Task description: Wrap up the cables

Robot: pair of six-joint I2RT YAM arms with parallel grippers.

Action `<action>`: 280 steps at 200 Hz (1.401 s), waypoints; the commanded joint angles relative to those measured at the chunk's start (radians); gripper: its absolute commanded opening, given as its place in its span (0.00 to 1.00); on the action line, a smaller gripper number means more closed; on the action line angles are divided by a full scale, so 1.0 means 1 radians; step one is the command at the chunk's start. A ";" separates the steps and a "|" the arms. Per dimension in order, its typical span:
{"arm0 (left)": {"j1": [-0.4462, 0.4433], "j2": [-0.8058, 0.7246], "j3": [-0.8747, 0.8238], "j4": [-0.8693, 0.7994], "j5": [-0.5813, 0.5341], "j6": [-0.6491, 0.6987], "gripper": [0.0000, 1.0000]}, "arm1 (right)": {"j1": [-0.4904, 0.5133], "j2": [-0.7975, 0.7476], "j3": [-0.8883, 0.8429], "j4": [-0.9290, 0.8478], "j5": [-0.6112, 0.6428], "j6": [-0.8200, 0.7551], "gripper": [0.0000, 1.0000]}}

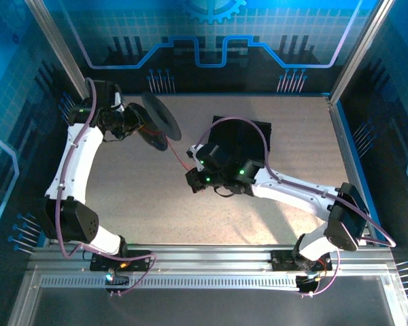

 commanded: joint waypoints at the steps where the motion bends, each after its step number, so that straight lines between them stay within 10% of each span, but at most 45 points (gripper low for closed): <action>1: 0.052 -0.054 0.025 0.272 0.265 -0.050 0.00 | -0.076 0.075 -0.110 -0.094 -0.047 -0.010 0.00; 88: 0.042 -0.277 -0.052 0.082 0.547 0.165 0.00 | -0.312 0.106 -0.141 -0.111 -0.043 -0.067 0.00; 152: -0.204 -0.367 -0.168 0.040 0.509 0.248 0.00 | -0.442 0.049 -0.094 -0.080 -0.075 -0.155 0.00; 205: -0.212 -0.349 -0.154 0.081 0.439 0.223 0.00 | -0.409 -0.043 -0.139 -0.012 -0.212 -0.224 0.00; 242: -0.212 -0.318 -0.132 0.104 0.453 0.239 0.00 | -0.407 -0.199 -0.226 0.033 -0.339 -0.247 0.45; 280: -0.212 -0.308 -0.125 0.099 0.466 0.289 0.00 | -0.448 -0.342 -0.243 -0.024 -0.429 -0.225 0.60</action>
